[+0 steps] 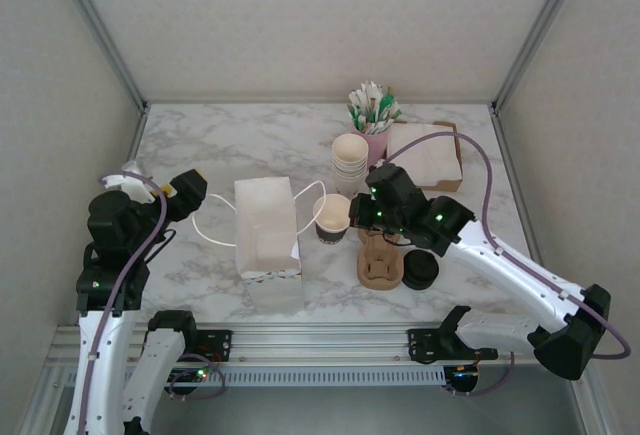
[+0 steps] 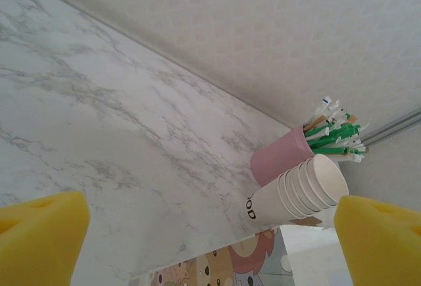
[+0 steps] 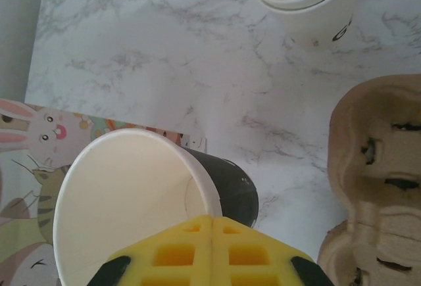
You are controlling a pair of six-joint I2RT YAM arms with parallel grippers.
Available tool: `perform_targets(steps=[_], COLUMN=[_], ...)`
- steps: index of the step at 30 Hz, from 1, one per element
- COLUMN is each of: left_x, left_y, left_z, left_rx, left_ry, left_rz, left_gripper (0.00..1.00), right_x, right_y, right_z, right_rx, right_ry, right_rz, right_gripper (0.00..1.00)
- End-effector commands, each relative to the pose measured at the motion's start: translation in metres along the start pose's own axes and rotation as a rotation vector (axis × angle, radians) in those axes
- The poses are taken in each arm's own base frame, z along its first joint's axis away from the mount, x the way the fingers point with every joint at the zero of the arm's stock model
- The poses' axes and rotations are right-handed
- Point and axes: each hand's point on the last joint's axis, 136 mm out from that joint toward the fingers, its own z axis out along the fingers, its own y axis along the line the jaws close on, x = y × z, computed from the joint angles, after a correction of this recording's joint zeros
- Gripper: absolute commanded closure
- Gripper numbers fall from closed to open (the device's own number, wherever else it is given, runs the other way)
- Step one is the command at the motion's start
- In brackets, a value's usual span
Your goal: Pack the takeout coffee
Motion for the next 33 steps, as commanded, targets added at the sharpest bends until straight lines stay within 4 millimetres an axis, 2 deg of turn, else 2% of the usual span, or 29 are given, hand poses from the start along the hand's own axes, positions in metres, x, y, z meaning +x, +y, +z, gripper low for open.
perform_targets(steps=[1,5,18,33], left_x=[-0.001,-0.001,0.001,0.002], left_y=[-0.002,-0.002,-0.002,-0.001], left_z=[-0.003,-0.003,-0.002,-0.001], left_rx=[0.019,0.02,0.024,0.024], left_ry=[-0.012,-0.015,-0.011,-0.009], left_rz=[0.002,0.003,-0.004,-0.008], left_gripper=[0.04,0.04,0.04,0.03], right_x=[0.003,0.008,0.026,0.037], right_y=[0.01,-0.009,-0.03,-0.044], right_z=[0.012,0.026,0.069,0.088], right_rx=[-0.021,0.085,0.126,0.166], right_ry=[0.005,0.019,0.023,0.035], right_rz=[-0.011,-0.02,-0.019,-0.028], right_gripper=[1.0,1.0,1.0,0.98])
